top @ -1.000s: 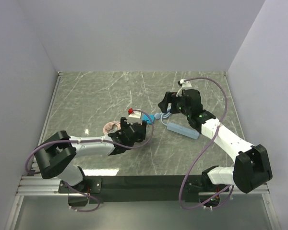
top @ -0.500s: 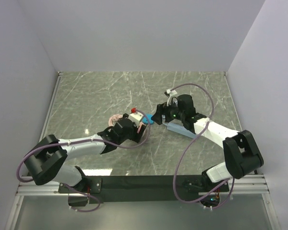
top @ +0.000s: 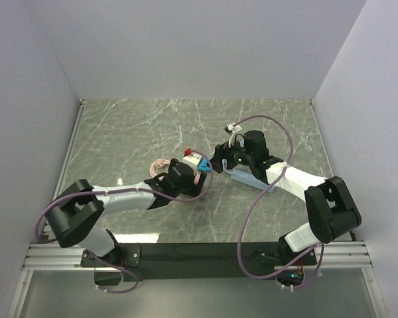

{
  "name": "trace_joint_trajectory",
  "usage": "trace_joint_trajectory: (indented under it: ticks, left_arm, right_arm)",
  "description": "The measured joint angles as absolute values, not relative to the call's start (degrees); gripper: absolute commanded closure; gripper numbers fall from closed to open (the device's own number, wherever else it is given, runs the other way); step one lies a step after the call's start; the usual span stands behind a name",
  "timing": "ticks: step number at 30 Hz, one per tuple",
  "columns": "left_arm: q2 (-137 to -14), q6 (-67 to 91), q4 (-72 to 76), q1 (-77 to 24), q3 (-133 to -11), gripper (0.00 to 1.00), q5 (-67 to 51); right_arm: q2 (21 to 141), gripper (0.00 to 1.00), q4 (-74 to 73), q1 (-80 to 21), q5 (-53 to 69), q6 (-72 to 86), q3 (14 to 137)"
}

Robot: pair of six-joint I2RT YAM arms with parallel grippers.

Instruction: Insert the plug

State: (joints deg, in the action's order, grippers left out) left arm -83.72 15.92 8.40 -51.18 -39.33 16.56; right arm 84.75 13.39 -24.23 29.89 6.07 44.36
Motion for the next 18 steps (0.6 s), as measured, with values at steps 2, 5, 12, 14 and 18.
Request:
trace_joint_trajectory:
  ticks: [2,5,12,14,18]
  left_arm:
    - [-86.2,17.7,6.3,-52.6,-41.5,0.06,19.8]
    - [-88.7,20.9,2.7,-54.4,-44.6,0.08,24.8]
    - [-90.6,23.9,-2.2,-56.4,-47.0,0.22,29.9]
    - [-90.3,23.5,-2.2,-56.6,-46.6,0.34,29.8]
    - [-86.5,20.4,0.8,-56.6,-42.3,0.66,26.2]
  right_arm:
    - [84.8,0.14,13.5,-24.2,29.9,6.1,44.4]
    - [84.8,0.14,13.6,-24.2,29.8,6.1,44.4]
    - [85.3,0.14,13.7,-24.2,29.6,6.1,44.4]
    - [85.6,0.14,13.7,-24.2,29.4,6.1,44.4]
    - [85.6,0.14,13.7,-24.2,29.2,6.1,44.4]
